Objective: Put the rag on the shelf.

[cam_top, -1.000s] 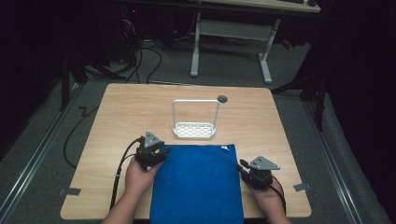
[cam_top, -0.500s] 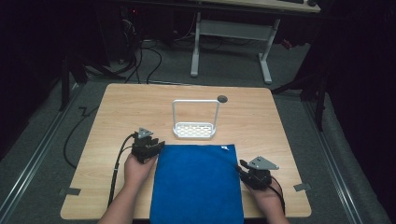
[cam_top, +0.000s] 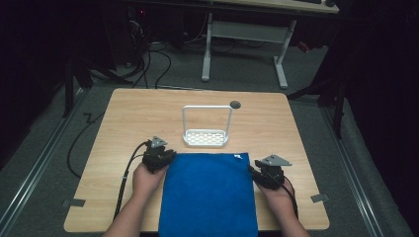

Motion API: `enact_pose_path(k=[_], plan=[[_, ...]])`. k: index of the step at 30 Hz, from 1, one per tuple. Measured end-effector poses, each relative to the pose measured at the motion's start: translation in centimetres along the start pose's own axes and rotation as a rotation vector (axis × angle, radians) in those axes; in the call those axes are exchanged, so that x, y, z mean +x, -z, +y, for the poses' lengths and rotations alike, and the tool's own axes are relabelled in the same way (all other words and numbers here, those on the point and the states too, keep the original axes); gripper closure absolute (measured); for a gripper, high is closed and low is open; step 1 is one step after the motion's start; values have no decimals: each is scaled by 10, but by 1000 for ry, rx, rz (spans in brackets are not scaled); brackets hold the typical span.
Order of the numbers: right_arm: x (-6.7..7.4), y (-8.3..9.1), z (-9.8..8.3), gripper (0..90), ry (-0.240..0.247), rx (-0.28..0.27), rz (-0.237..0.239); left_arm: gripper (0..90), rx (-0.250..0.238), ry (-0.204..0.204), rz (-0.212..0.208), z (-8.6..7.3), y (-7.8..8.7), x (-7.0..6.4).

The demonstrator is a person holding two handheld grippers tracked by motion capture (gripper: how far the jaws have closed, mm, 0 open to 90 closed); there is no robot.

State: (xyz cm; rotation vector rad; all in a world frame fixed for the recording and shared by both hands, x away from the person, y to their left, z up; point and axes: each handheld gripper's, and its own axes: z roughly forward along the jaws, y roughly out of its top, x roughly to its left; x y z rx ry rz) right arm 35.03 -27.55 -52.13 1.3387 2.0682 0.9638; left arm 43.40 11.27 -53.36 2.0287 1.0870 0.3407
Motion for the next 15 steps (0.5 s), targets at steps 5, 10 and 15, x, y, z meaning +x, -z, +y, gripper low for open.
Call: enact_pose_path(k=[5,10,15], plan=[[-10,-19,14,631,-25,23,-25,872,4,-17,-3,0,0,-2],[-16,-36,30,633,-65,36,-12,885,2,-15,-5,-1,0,-1],[-14,-50,31,651,-61,80,-5,885,3,-14,-7,-1,0,-1]])
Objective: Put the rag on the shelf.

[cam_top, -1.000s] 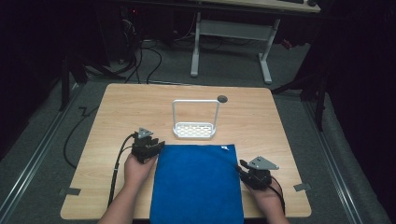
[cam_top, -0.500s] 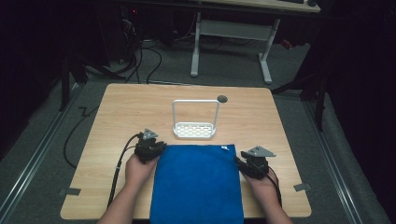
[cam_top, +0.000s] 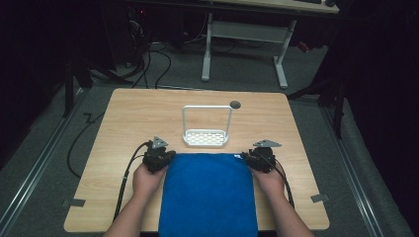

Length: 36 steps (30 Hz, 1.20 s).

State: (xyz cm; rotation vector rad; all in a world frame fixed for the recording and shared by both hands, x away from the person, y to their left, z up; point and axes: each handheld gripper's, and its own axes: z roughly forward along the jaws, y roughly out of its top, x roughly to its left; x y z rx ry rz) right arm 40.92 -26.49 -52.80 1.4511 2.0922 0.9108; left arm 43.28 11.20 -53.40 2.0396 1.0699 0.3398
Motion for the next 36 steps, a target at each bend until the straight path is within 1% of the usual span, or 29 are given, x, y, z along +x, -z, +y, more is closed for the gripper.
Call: enact_pose_path(k=[1,2,3,4,5,6,8,9,10,11,12,15,16,17,18,19,20,21,22,24,25,26,29,31,34,36], plan=[[1,0,0,665,11,-3,-4,885,0,0,0,0,0,0],[4,1,-1,711,26,0,-2,885,0,0,1,0,0,0],[5,1,-1,761,40,1,1,885,1,-4,2,0,0,0],[6,2,-1,850,52,6,4,887,1,-8,4,0,1,-1],[8,2,-1,885,71,6,0,889,-7,-16,10,0,1,-1],[10,3,-2,889,92,5,-10,890,-21,-14,7,-1,3,-2],[11,6,-2,891,78,-16,10,891,-43,-8,-2,-2,6,-1],[11,9,-2,892,73,-36,17,891,-53,-2,-4,-2,8,0],[12,11,-2,892,73,-52,21,892,-66,13,-13,-3,11,1],[13,15,-2,891,66,-72,26,892,-80,17,-15,-3,13,1],[14,19,-2,891,69,-91,29,893,-82,14,-13,-3,15,1],[19,29,-3,891,84,-146,44,893,-111,-12,-3,-1,27,-5],[21,33,-5,891,85,-169,57,893,-114,-17,-3,-1,30,-7],[22,35,-6,891,83,-183,65,892,-132,-14,-3,-2,34,-9],[23,38,-9,891,77,-195,83,893,-140,-10,-4,-2,37,-10],[25,39,-9,891,79,-193,88,892,-150,-3,-6,-3,40,-11],[26,42,-8,891,96,-200,86,892,-159,0,-7,-3,43,-12],[26,45,-8,891,96,-208,88,892,-173,1,-4,-3,48,-14],[26,49,-7,891,84,-224,100,892,-187,-4,-1,-2,52,-16],[26,57,-6,891,89,-253,105,892,-210,-11,4,0,58,-19],[26,59,-6,891,86,-262,105,892,-227,-15,7,1,63,-21],[26,63,-5,891,82,-278,107,892,-232,-18,8,2,64,-22],[26,72,-4,891,74,-310,107,891,-279,-27,11,5,75,-27],[27,77,-2,891,76,-334,106,891,-305,-43,18,5,81,-29],[31,85,1,891,82,-366,102,891,-328,-51,20,7,87,-31],[33,90,3,891,87,-384,104,891,-355,-48,17,8,92,-31]])
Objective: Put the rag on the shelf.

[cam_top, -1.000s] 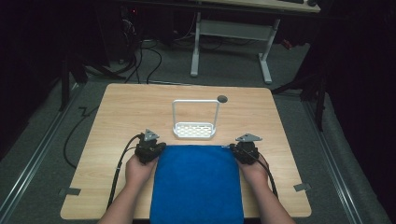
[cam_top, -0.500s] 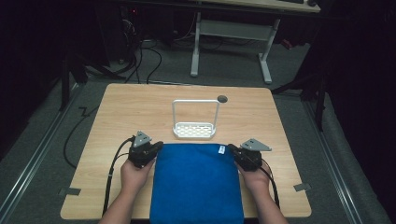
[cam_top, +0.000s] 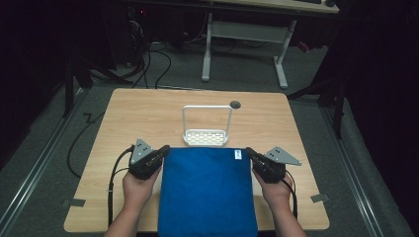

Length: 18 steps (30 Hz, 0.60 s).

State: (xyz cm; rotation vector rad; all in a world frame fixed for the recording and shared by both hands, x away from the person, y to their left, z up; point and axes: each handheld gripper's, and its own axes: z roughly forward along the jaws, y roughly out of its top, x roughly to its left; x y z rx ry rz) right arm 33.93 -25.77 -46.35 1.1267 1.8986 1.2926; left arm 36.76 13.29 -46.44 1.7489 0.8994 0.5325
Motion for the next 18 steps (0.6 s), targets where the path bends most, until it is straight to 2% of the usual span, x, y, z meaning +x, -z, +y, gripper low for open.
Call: enact_pose_path(k=[6,12,16,18], plan=[[6,8,7,890,12,-49,7,891,-50,-13,9,8,11,-2],[8,19,17,891,3,-103,22,891,-101,-14,8,19,23,-4],[8,28,26,891,-26,-149,45,891,-134,-16,8,28,31,-6],[9,33,33,891,-15,-171,43,891,-153,-27,11,34,35,-9]])
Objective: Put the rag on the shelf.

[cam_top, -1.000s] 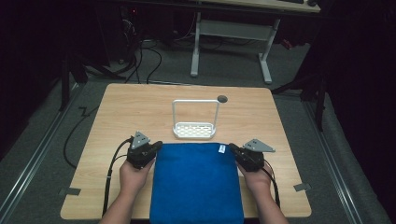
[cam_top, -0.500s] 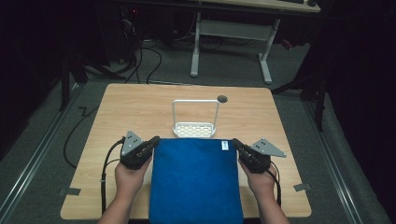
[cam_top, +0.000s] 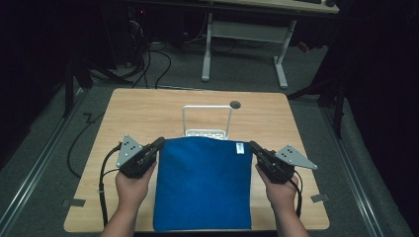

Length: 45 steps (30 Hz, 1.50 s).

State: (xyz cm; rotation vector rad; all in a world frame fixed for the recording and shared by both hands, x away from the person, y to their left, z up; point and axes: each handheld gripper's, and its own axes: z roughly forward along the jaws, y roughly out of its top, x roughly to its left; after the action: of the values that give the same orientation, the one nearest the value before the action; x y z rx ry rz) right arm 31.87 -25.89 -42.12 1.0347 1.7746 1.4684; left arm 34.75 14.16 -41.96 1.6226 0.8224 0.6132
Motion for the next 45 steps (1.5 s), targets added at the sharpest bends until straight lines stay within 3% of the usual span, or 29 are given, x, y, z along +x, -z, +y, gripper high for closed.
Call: enact_pose_path(k=[11,16,23,40,45], plan=[[6,14,42,891,66,-118,-30,892,-110,-77,18,39,9,-11],[8,17,56,891,95,-153,-38,892,-145,-79,19,50,8,-11],[8,19,73,892,100,-193,-34,892,-184,-92,20,70,6,-11],[0,21,103,892,116,-238,-61,893,-218,-102,13,100,-3,-11],[-5,15,110,893,115,-224,-70,894,-201,-103,15,112,-12,-4]])
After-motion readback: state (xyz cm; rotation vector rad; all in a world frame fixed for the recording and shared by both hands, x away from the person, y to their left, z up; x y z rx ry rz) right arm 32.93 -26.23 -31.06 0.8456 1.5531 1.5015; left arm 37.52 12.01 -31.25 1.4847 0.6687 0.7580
